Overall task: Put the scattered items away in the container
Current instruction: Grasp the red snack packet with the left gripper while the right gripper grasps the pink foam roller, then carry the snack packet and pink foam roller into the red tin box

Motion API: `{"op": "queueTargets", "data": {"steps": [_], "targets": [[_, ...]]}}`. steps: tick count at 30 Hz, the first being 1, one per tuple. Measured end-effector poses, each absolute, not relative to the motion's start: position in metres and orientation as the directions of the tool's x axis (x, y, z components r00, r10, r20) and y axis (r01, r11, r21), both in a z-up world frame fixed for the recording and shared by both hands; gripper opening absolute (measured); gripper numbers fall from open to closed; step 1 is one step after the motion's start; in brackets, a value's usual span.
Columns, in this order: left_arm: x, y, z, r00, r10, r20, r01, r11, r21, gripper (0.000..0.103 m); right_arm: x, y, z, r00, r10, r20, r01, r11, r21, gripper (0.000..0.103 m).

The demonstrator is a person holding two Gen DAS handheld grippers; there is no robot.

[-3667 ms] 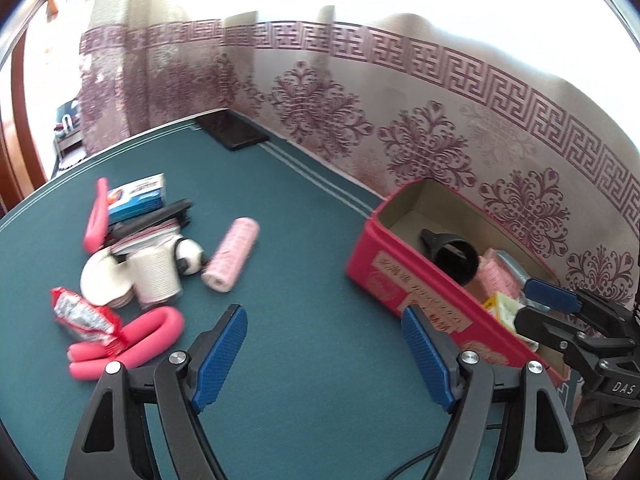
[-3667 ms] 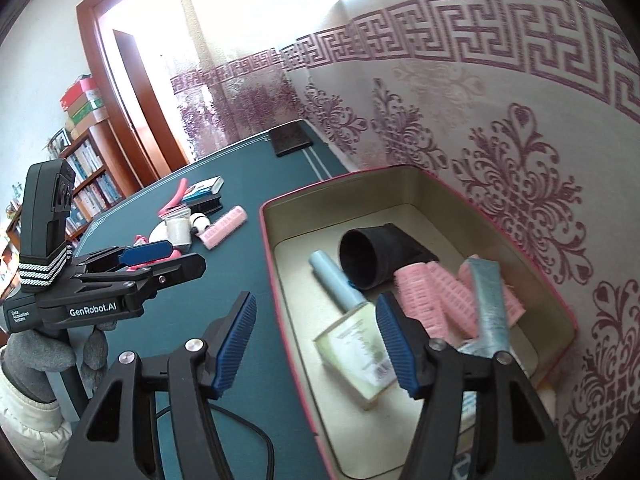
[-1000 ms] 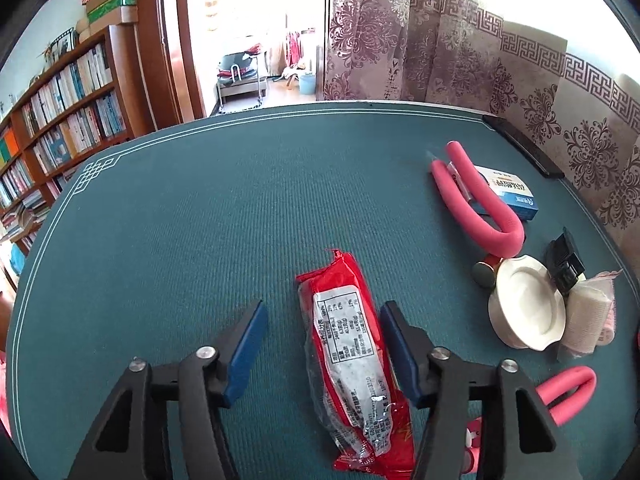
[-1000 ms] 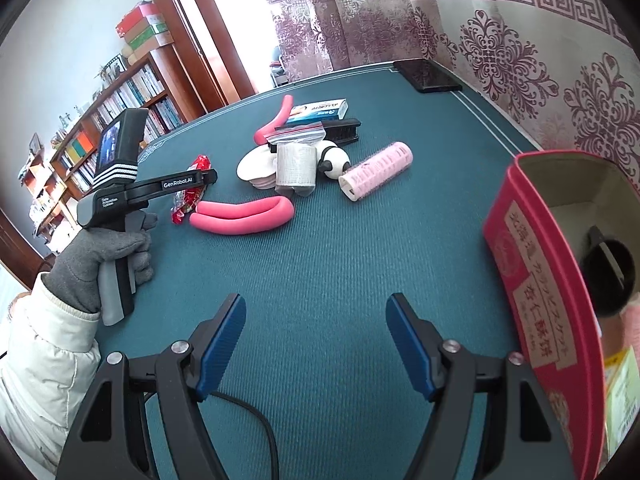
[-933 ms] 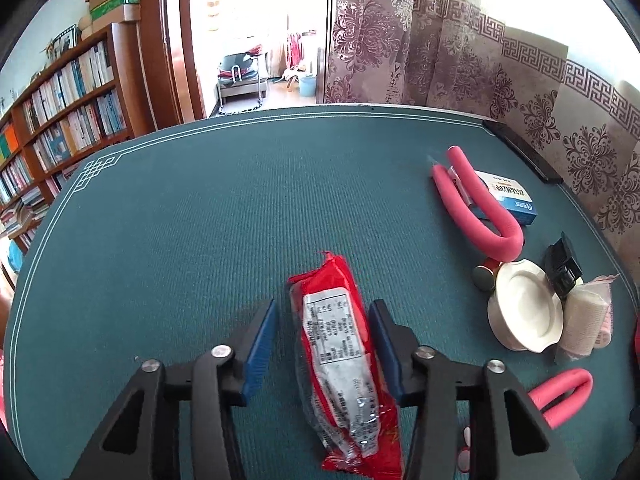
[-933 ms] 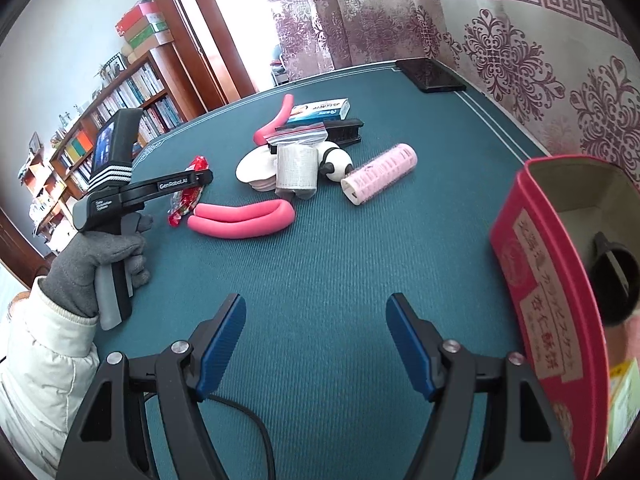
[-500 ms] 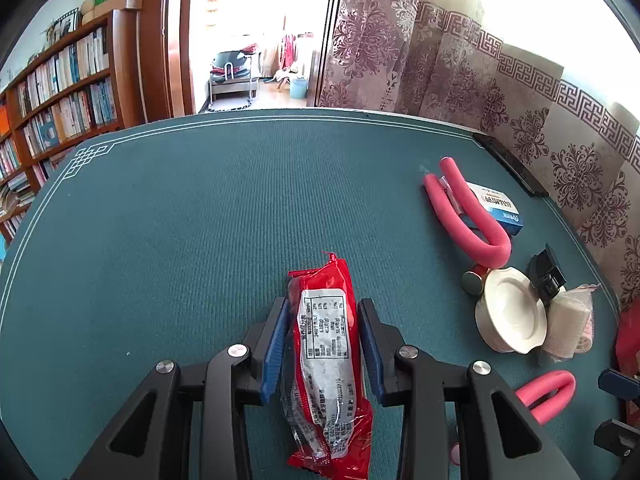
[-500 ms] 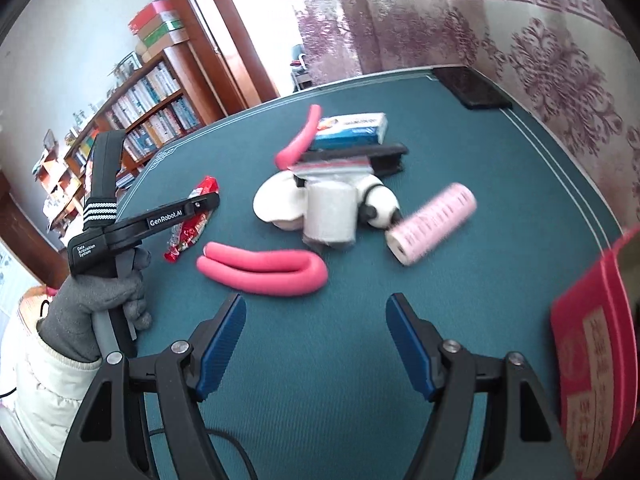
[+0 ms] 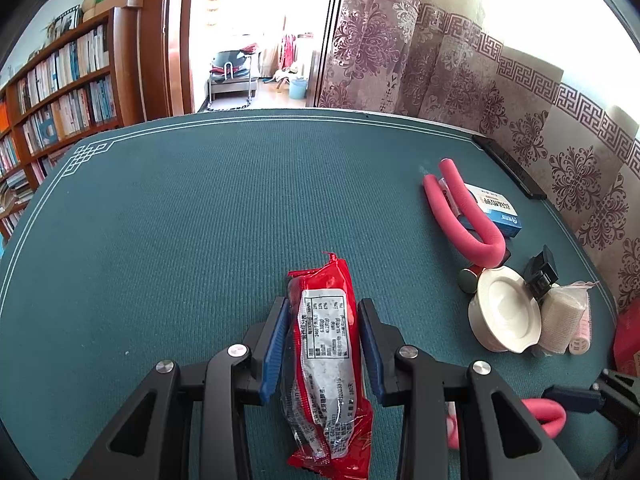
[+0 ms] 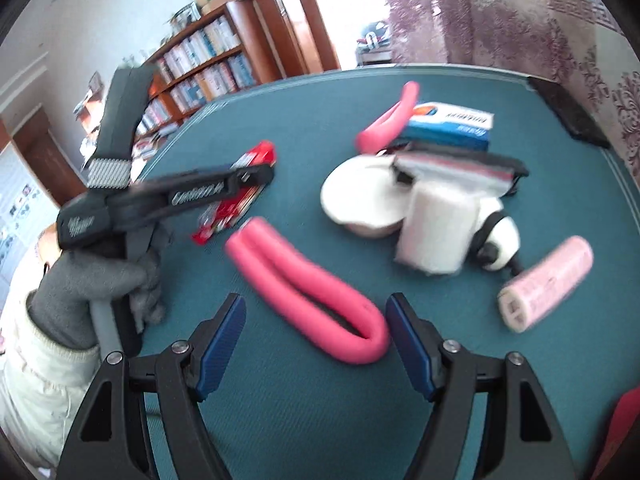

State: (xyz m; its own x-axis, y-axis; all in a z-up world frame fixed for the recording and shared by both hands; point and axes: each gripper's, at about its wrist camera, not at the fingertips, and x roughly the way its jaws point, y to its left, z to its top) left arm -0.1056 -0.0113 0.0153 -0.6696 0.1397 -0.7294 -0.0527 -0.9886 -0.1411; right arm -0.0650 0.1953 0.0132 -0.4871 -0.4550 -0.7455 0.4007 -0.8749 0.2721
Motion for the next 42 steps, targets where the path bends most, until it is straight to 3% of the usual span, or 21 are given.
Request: {"op": "queueTargets", "data": {"steps": [5,12,17,21,23,30,42], "targets": [[-0.106,-0.010,0.015,-0.670,0.136,-0.730,-0.052,-0.989,-0.137,0.037,-0.038,0.175,0.011,-0.448,-0.455,-0.770,0.481,-0.848,0.221,0.076],[-0.106,-0.010,0.016,-0.670,0.133,-0.731,-0.052,-0.990,-0.132,0.037,-0.065,0.179,0.015,-0.546,-0.334,-0.768,0.341,-0.926,0.160,0.074],[-0.106,-0.010,0.016,-0.670,0.133,-0.731,-0.053,-0.990,-0.132,0.037,-0.079,0.163,0.009,-0.553,-0.298,-0.778,0.336,-0.934,0.119,0.072],[-0.106,-0.010,0.016,-0.670,0.134,-0.730,-0.055,-0.990,-0.132,0.037,-0.073,0.145,0.007,-0.604,-0.193,-0.773,0.343,-0.939,-0.034,0.057],[-0.106,-0.010,0.016,-0.670,0.134,-0.730,-0.055,-0.990,-0.131,0.037,-0.072,0.145,0.008,-0.603,-0.205,-0.771,0.355,-0.934,-0.029,0.036],[-0.100,-0.002,0.017,-0.663,0.146,-0.734,-0.077,-0.989,-0.127,0.035,-0.058,0.173,0.014,-0.571,-0.292,-0.767,0.306,-0.943,0.131,0.034],[-0.070,0.010,0.032,-0.665,0.169,-0.728,-0.115,-0.986,-0.124,0.033,0.000,0.222,0.059,-0.679,-0.313,-0.664,0.218,-0.950,0.225,0.034]]}}
